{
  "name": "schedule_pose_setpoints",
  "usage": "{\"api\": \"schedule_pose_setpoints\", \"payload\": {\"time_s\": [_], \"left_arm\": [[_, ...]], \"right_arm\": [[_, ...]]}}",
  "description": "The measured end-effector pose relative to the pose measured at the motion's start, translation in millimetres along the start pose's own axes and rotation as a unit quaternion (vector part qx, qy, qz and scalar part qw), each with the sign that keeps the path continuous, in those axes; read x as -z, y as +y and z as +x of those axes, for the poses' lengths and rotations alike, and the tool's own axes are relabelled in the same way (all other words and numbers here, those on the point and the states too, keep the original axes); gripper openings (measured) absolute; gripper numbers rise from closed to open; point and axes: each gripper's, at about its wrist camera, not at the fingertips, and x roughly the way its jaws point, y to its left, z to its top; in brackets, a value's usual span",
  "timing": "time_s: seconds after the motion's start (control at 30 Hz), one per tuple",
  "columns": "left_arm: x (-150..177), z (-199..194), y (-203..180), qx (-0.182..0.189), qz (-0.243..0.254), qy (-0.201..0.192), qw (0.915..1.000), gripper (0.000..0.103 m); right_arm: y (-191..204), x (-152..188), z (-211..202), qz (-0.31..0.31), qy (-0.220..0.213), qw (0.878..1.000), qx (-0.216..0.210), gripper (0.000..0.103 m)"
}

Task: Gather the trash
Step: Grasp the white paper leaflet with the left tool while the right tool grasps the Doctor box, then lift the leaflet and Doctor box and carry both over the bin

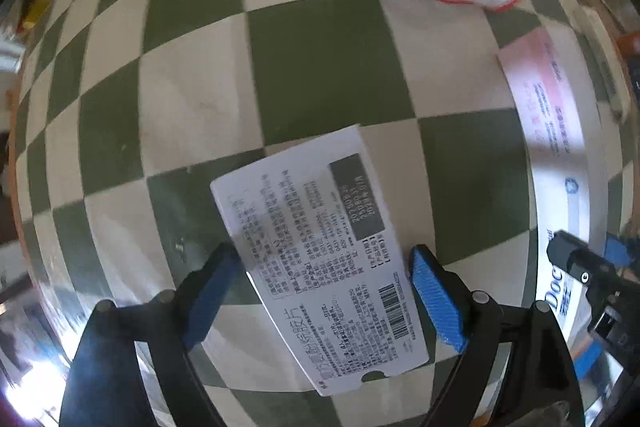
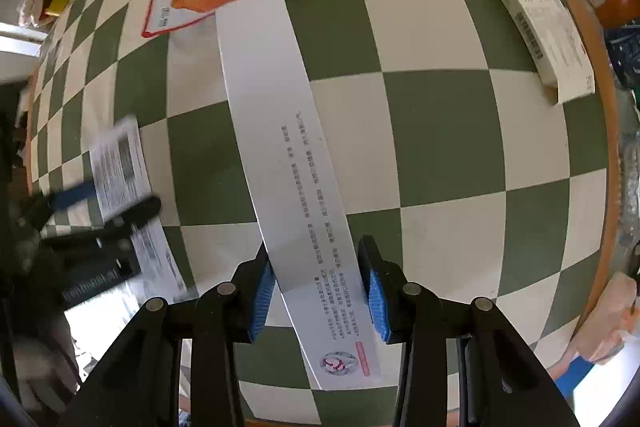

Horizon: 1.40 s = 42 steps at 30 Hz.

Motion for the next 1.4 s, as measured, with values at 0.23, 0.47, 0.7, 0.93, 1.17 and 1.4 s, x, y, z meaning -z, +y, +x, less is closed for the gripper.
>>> {"api": "schedule_pose_setpoints", "payload": {"time_s": [0.23, 0.47, 0.7, 0.93, 1.17, 1.4], "left_arm": [[38.6, -7.0, 11.7, -0.005, -0.043, -0.026, 0.9987, 0.074], [68.9, -38.9, 1.4, -0.02, -0.023, -0.052, 0.9982, 0.074], [121.4, -104.4, 7.2, -0.018, -0.02, -0.115, 0.993, 0.074], [167.4, -136.6, 43.7, 0.005, -0.017, -0.168, 0.9857, 0.074], [264.1, -138.7, 95.4, 0.039, -0.017, -0.194, 0.9801, 0.074], [376.0, -84.0, 149.4, 0.061, -0.037, -0.127, 0.9893, 0.074]], "right_arm": [[7.7, 8.4, 15.6, -0.018, -0.016, 0.999, 0.025, 0.041], [6.8, 34.9, 3.4, -0.017, -0.058, 0.998, 0.017, 0.04], [6.0, 75.7, -35.0, -0.009, -0.095, 0.995, -0.012, 0.04], [41.9, 161.0, -76.7, -0.018, -0.13, 0.99, -0.045, 0.039], [94.9, 295.4, -92.7, -0.01, -0.164, 0.983, -0.079, 0.04], [135.1, 432.3, -49.8, 0.017, -0.127, 0.987, -0.1, 0.04]]}}
